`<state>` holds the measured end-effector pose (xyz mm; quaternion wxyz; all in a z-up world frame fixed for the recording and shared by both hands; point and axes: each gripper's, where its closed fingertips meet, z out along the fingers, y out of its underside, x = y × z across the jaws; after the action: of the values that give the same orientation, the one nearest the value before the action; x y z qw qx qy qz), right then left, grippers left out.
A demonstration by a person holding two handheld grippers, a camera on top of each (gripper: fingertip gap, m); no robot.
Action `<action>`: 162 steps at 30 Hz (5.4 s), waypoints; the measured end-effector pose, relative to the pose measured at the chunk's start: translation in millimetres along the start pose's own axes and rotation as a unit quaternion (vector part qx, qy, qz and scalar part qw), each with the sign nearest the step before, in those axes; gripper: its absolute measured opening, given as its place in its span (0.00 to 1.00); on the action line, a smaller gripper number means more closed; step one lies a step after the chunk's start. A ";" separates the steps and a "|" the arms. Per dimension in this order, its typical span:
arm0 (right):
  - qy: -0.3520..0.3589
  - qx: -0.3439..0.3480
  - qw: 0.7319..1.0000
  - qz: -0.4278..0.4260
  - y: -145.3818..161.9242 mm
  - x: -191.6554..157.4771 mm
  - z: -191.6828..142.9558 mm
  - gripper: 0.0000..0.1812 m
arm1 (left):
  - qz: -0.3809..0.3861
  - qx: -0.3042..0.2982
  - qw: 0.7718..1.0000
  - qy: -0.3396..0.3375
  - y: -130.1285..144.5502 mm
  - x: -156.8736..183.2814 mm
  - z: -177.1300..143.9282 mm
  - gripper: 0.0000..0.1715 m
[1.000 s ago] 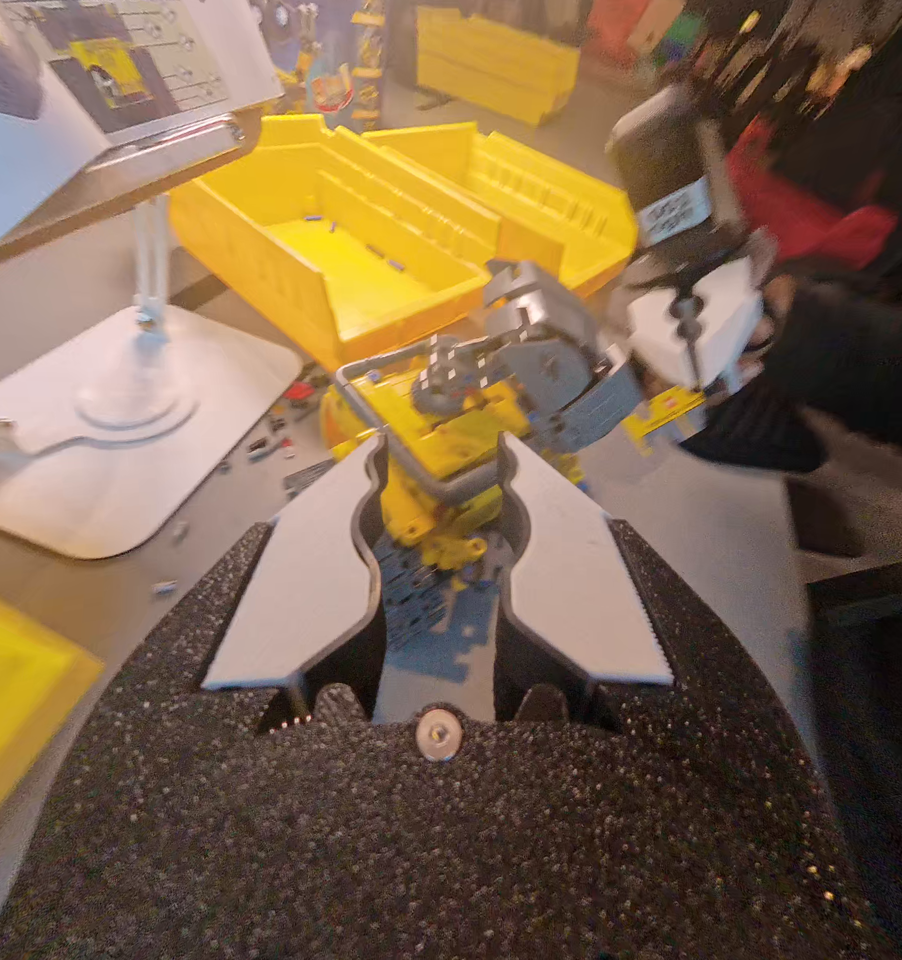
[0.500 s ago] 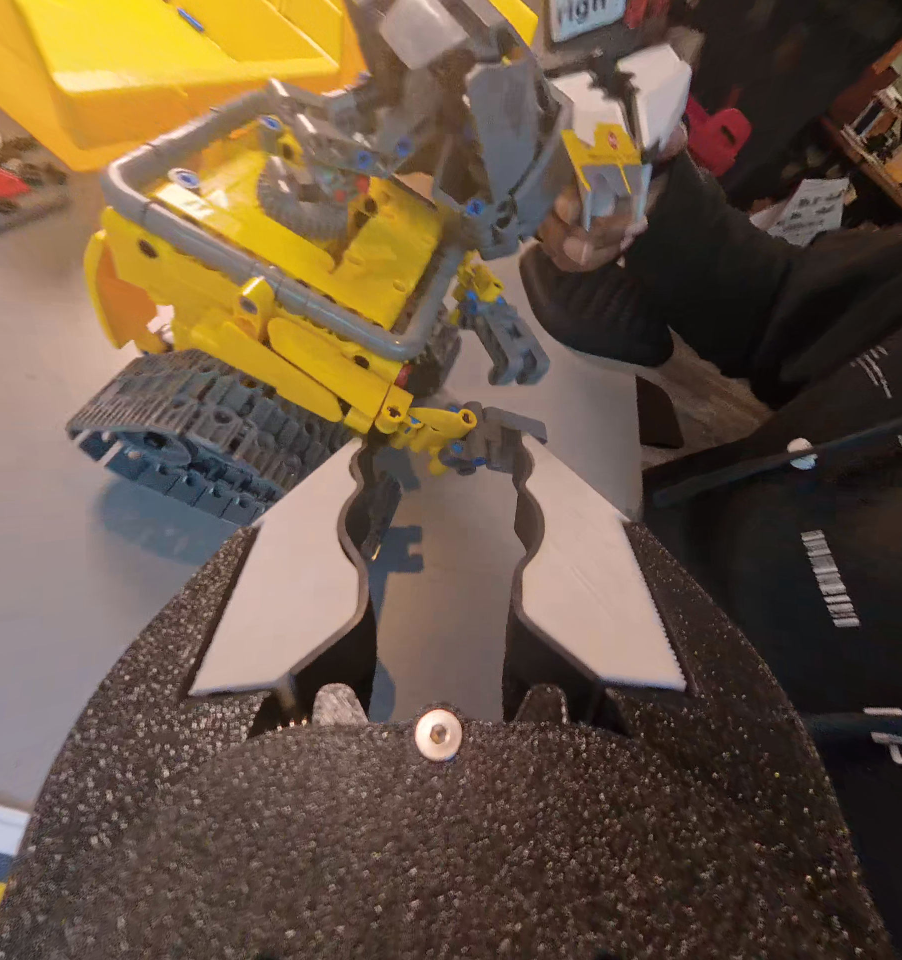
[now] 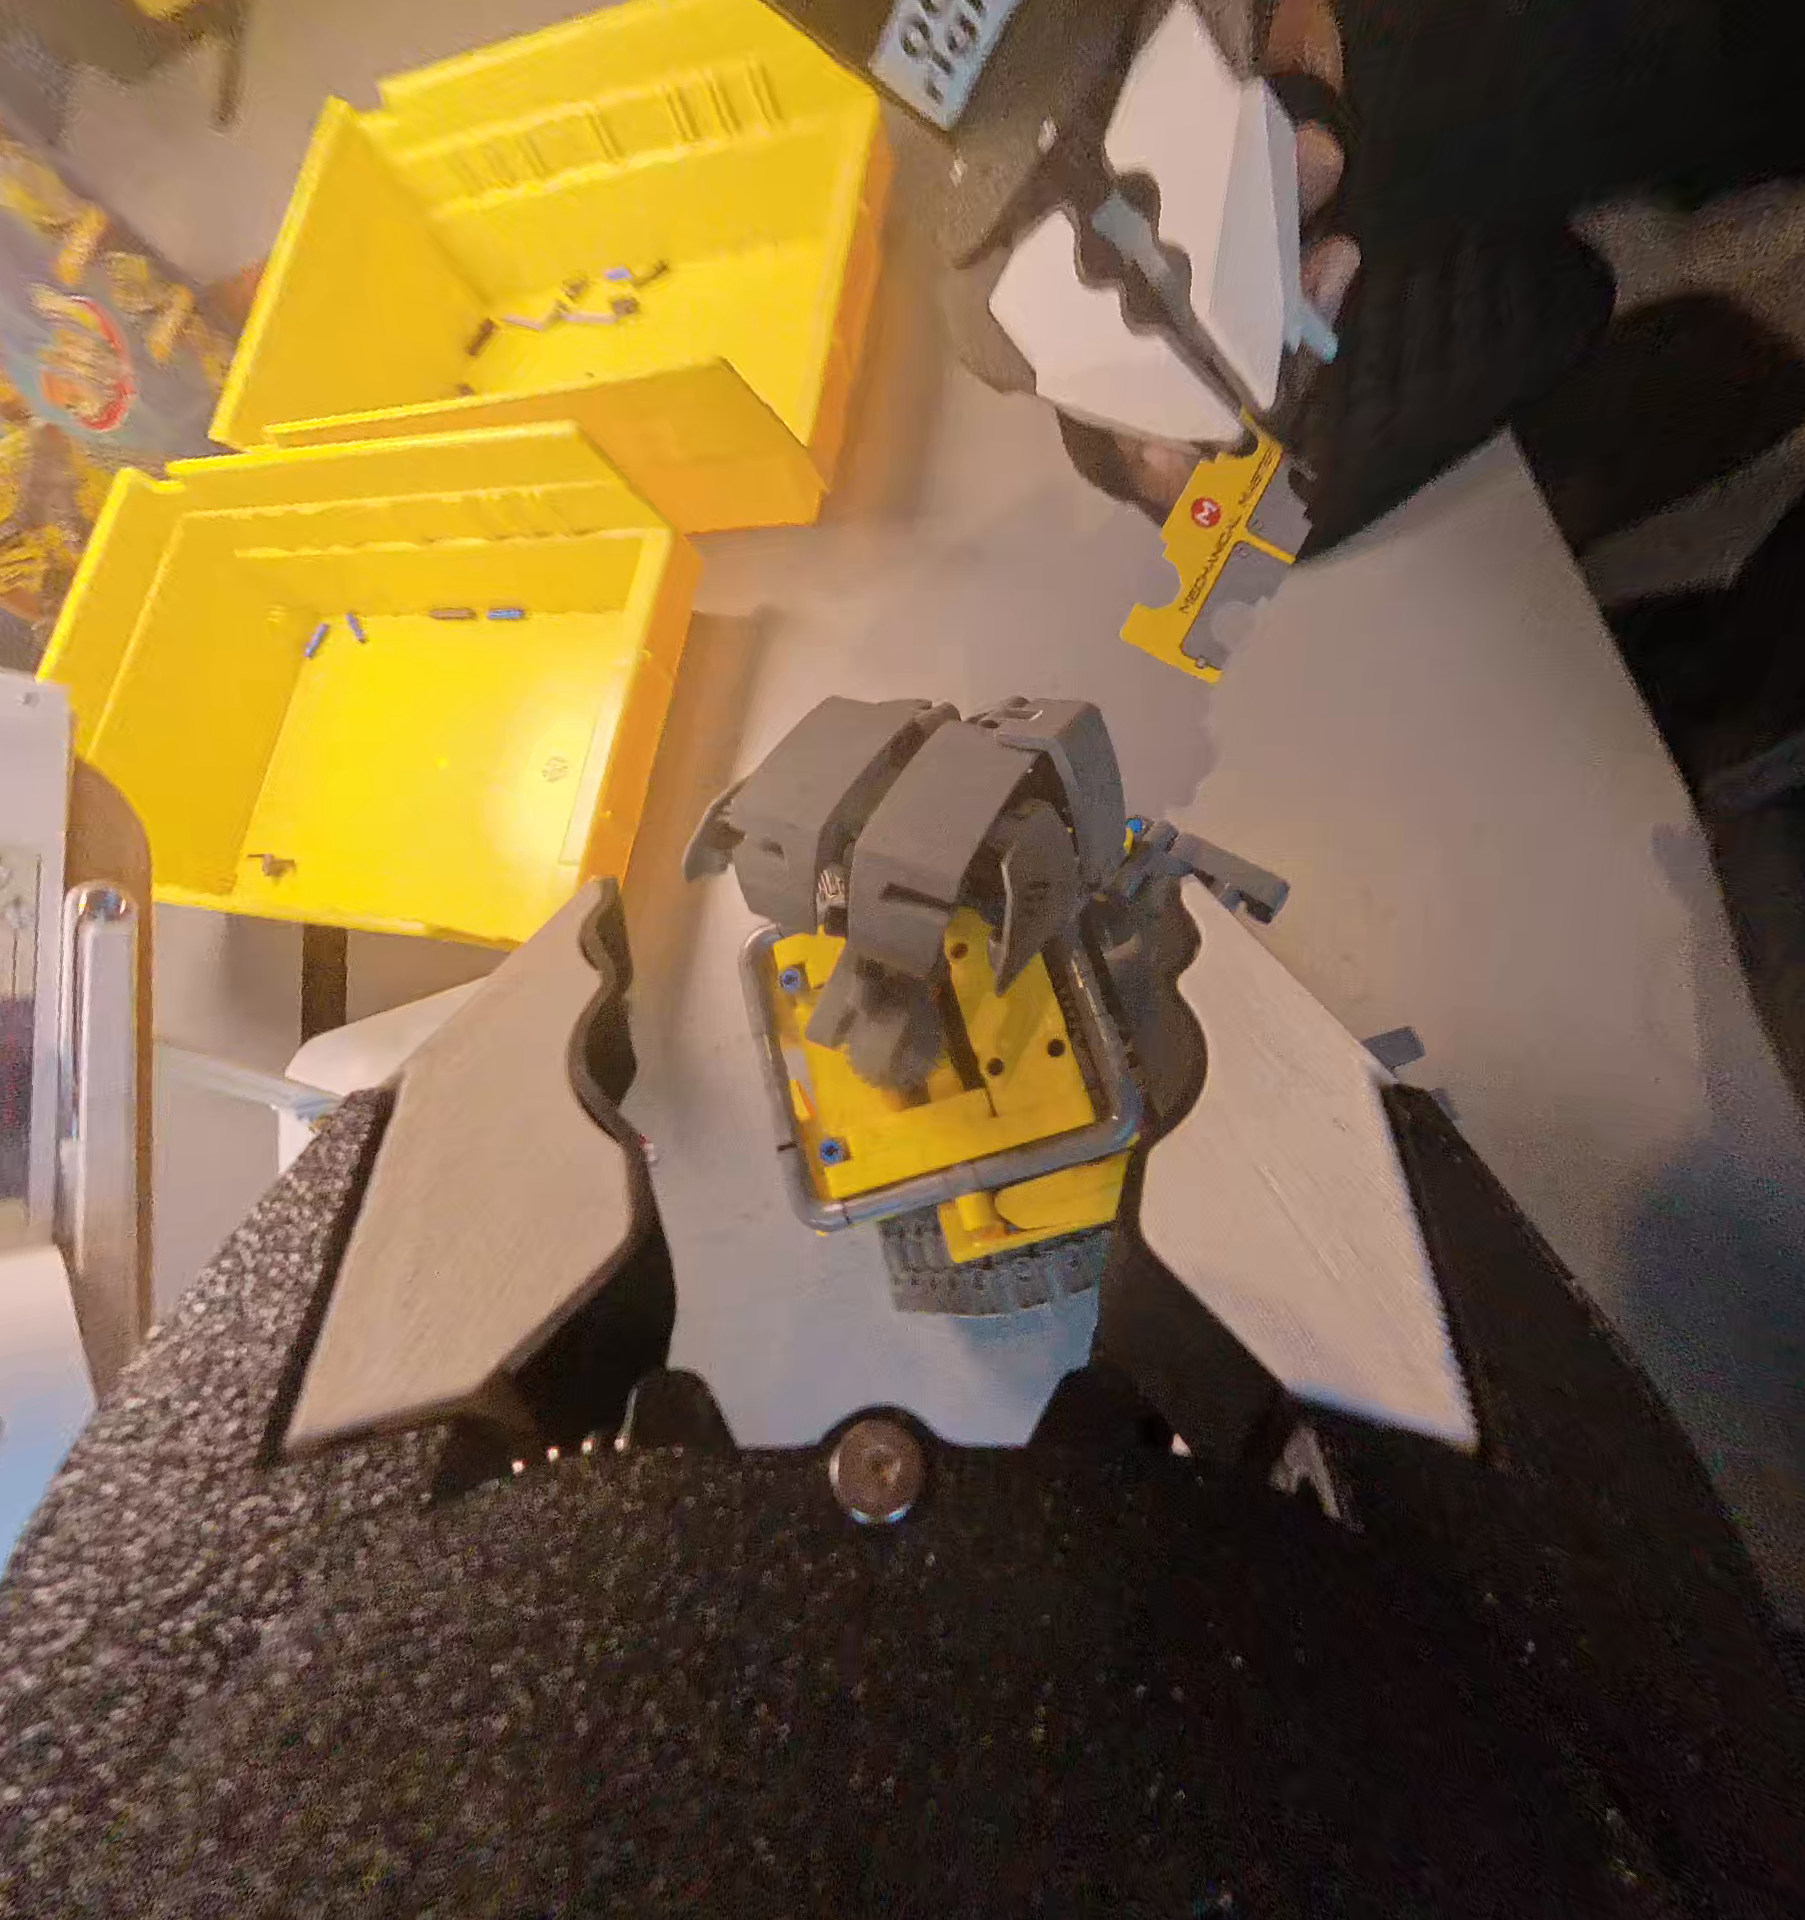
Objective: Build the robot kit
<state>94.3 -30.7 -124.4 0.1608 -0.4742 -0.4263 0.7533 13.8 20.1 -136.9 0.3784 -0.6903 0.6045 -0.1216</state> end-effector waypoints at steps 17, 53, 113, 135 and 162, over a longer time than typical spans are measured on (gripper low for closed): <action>0.002 0.019 1.000 -0.002 12.4 -1.8 -21.4 0.00 | -0.325 0.080 0.935 -0.120 14.2 -39.2 -2.6 0.37; 0.029 -0.040 0.999 0.021 1.6 24.8 2.3 0.00 | -0.191 0.122 0.974 -0.016 31.0 40.9 -22.7 0.19; 0.077 -0.194 0.978 0.018 -13.0 56.3 52.7 0.01 | -0.477 0.310 0.805 0.170 19.0 44.9 -27.8 0.00; 0.100 -0.171 0.965 0.171 -20.3 78.1 41.8 0.00 | -0.513 0.285 0.790 0.175 24.8 24.2 -31.0 0.00; 0.077 -0.181 0.978 0.075 -25.1 87.6 46.3 0.00 | -0.533 0.299 0.764 0.205 28.6 18.5 -23.3 0.00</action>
<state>7.2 17.9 -146.3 0.0474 -0.5827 -0.5053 0.6347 -17.6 -5.3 -145.5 0.3069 -0.7119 0.1353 -0.6170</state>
